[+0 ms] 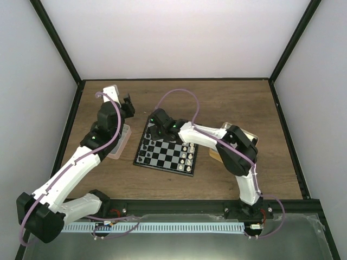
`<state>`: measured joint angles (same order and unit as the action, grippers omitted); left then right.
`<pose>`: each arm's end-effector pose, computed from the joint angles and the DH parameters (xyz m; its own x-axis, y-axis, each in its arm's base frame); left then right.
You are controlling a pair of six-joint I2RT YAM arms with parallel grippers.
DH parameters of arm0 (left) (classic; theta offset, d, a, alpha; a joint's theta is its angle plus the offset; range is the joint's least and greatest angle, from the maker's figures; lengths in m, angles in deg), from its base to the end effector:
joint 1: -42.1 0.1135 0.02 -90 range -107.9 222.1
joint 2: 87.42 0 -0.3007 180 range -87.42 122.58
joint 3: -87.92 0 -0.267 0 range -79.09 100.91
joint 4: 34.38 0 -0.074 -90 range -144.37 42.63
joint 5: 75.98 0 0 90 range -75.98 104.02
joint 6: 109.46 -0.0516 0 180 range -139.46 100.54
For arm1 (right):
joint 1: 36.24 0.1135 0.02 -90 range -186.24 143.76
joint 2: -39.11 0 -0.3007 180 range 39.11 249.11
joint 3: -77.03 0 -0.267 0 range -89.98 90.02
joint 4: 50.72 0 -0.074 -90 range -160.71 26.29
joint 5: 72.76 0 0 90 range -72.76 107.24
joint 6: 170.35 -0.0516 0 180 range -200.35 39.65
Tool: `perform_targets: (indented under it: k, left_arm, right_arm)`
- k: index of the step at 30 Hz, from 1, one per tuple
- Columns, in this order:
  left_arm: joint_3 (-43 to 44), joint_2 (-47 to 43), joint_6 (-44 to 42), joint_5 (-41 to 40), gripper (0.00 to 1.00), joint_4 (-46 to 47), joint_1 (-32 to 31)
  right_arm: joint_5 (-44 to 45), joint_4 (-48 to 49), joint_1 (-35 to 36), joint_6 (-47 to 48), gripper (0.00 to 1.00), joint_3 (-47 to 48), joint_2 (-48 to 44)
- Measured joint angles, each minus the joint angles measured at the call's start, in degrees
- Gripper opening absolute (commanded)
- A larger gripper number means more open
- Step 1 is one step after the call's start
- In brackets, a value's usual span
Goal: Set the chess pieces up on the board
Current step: Place the chess piece on the chessboard.
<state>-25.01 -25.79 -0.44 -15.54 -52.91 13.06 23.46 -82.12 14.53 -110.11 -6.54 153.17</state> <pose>0.2385 -0.1033 0.3765 -0.1879 -0.2199 -0.9573 -0.0625 0.9753 -0.2118 0.3074 0.3677 0.2126 -0.7745 -0.1683 -0.6098 -0.3925 0.8839 0.2544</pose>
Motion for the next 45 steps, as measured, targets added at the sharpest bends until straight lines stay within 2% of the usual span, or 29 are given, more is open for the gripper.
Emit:
perform_targets:
  k: [18,24,31,35,39,45]
  left_arm:
    - [-0.55,-0.42,-0.98,-1.18,0.62,0.37,0.57]
    - [-0.55,-0.42,-1.09,-1.01,0.62,0.37,0.72]
    - [-0.55,-0.35,-1.09,-0.76,0.62,0.35,0.90]
    - [-0.55,-0.26,-1.11,-0.63,0.61,0.35,0.90]
    - [-0.55,-0.24,-1.11,-0.57,0.61,0.35,0.96]
    - [-0.55,-0.26,-1.09,-0.33,0.62,0.33,1.05]
  right_arm:
    - [3.23,-0.57,-0.17,1.79,0.01,4.33,7.80]
    - [4.20,-0.42,-0.17,1.88,0.09,5.27,8.70]
    - [4.09,-0.20,-0.17,2.36,0.12,5.70,9.11]
    - [3.91,-0.24,-0.15,2.84,0.21,5.70,9.14]
    - [3.52,-0.39,-0.17,2.82,0.38,5.70,9.11]
    - [0.79,-3.39,-0.85,2.03,0.44,6.49,6.78]
